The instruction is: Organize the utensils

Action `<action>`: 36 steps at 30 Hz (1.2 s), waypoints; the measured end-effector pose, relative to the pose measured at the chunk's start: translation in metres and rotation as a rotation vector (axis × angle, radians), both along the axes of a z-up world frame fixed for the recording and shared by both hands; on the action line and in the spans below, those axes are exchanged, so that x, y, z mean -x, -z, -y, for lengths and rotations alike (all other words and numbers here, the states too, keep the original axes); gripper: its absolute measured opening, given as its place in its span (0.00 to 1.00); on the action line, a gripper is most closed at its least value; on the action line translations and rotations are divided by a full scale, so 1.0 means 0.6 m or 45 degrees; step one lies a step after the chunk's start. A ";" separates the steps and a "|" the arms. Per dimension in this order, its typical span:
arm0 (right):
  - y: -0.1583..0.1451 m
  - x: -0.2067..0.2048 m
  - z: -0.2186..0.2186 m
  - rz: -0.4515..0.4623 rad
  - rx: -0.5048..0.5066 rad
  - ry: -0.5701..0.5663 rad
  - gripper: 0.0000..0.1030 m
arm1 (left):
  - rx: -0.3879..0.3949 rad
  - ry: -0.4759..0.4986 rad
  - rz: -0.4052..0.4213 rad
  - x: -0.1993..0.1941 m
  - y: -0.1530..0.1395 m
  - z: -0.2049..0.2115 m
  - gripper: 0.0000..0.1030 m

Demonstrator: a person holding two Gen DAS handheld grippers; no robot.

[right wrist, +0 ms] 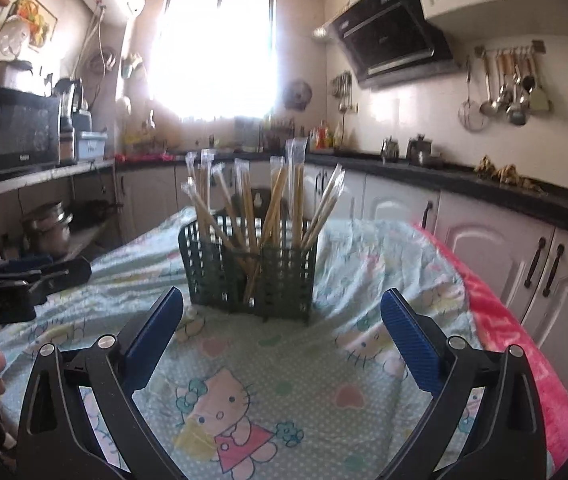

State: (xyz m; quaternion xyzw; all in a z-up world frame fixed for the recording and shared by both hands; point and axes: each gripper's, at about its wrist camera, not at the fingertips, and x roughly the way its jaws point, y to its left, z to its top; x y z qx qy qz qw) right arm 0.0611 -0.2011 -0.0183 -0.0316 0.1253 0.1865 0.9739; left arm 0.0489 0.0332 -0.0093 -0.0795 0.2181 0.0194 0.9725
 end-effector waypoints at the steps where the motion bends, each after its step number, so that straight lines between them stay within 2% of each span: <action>1: -0.002 0.004 0.002 0.021 -0.014 0.002 0.94 | -0.002 0.003 0.011 0.001 -0.001 0.001 0.90; 4: -0.005 0.010 0.001 0.056 -0.031 0.004 0.94 | 0.004 0.000 0.037 0.006 -0.003 0.001 0.90; 36: -0.003 0.018 -0.006 0.042 -0.026 -0.013 0.94 | 0.014 -0.010 0.069 0.013 -0.011 0.002 0.90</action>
